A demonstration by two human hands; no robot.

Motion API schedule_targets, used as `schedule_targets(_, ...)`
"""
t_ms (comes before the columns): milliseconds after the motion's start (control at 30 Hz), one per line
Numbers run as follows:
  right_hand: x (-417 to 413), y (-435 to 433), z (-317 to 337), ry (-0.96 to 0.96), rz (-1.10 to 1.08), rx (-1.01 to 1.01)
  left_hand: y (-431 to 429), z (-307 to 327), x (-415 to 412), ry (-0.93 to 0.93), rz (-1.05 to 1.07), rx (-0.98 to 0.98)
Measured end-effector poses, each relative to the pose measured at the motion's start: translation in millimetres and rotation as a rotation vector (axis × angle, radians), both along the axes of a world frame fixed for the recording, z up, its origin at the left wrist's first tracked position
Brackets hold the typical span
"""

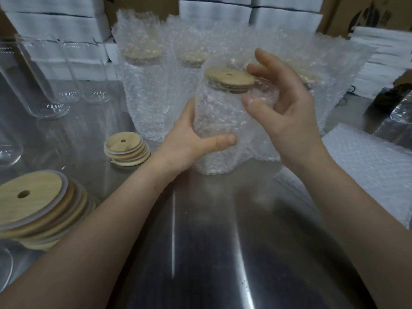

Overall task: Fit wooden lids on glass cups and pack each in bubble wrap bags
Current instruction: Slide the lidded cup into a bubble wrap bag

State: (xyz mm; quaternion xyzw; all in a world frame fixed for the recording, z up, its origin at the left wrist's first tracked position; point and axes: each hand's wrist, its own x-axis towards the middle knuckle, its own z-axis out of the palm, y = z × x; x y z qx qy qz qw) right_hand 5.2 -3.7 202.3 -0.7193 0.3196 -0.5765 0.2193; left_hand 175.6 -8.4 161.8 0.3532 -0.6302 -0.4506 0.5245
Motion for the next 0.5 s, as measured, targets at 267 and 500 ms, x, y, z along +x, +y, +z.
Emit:
schedule_targets(267,-0.1,2.0,1.8,-0.147,0.022,0.064,-6.6,5.1,20.9,-0.467,-0.053,0.307)
schedule_targets(500,-4.7,-3.9,-0.9,-0.255,0.240,0.240,-5.3,6.5,19.0,-0.489,0.026,0.313)
